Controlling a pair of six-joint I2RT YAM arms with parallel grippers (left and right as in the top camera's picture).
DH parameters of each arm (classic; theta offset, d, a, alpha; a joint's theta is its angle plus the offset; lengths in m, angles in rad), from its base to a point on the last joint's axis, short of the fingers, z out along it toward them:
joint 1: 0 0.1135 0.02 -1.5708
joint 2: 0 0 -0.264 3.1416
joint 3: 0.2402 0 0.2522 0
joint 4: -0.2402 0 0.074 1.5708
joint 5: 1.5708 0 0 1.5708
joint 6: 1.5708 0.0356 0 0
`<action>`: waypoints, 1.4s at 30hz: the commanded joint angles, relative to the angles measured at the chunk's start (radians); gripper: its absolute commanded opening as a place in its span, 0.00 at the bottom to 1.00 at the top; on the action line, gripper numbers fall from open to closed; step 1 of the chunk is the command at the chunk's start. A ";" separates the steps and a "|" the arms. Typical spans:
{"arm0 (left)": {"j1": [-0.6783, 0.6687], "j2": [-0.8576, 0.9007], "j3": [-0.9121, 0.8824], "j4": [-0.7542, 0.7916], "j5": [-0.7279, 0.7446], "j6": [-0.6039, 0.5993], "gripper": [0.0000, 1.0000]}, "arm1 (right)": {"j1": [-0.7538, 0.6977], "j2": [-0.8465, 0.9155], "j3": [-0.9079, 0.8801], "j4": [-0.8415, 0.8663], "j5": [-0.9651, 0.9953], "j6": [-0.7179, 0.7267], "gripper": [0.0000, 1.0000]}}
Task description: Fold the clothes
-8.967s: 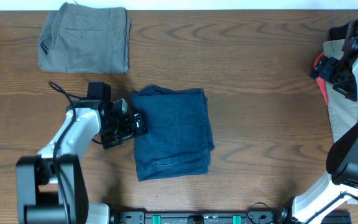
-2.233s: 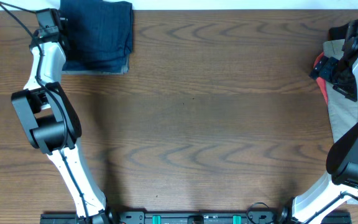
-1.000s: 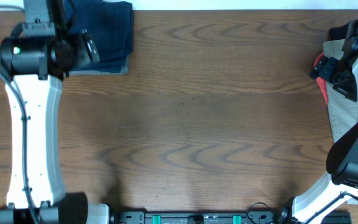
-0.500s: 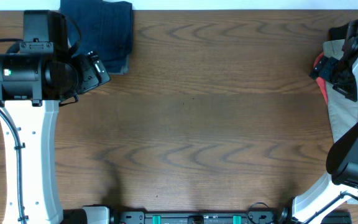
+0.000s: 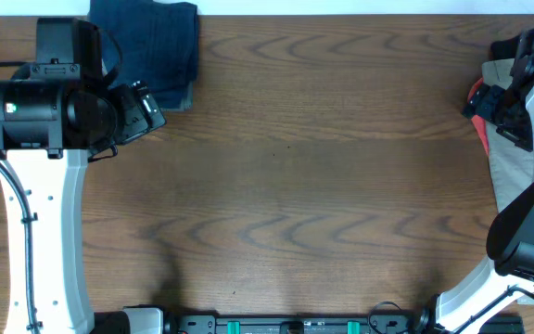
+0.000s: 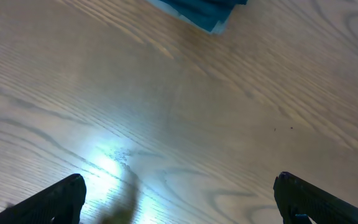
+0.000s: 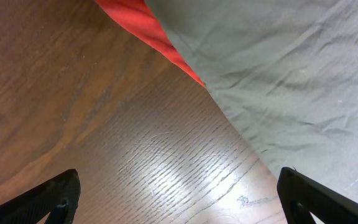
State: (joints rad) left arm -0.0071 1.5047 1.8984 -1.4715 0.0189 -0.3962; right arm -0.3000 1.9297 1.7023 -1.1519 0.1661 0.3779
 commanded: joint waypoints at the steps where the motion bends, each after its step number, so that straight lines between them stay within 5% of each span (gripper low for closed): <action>1: -0.001 0.004 0.003 -0.025 0.029 -0.010 0.98 | 0.000 0.000 0.015 0.000 0.010 -0.012 0.99; 8: -0.072 -0.073 -0.095 -0.009 0.014 -0.009 0.98 | 0.000 0.000 0.015 0.000 0.010 -0.012 0.99; 17: -0.127 -0.405 -0.622 0.430 -0.015 0.002 0.98 | 0.000 0.000 0.015 0.000 0.010 -0.012 0.99; 27: -0.126 -0.808 -1.079 0.539 -0.022 0.002 0.98 | 0.000 0.000 0.015 0.000 0.010 -0.012 0.99; 37: -0.039 -1.149 -1.416 0.945 -0.073 0.001 0.98 | -0.002 0.000 0.015 0.000 0.010 -0.012 0.99; 42: 0.001 -1.247 -1.521 0.995 -0.072 -0.010 0.98 | 0.000 0.000 0.015 0.000 0.010 -0.012 0.99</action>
State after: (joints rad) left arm -0.0223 0.2993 0.4129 -0.4858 -0.0345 -0.3965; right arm -0.3000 1.9297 1.7027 -1.1519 0.1661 0.3779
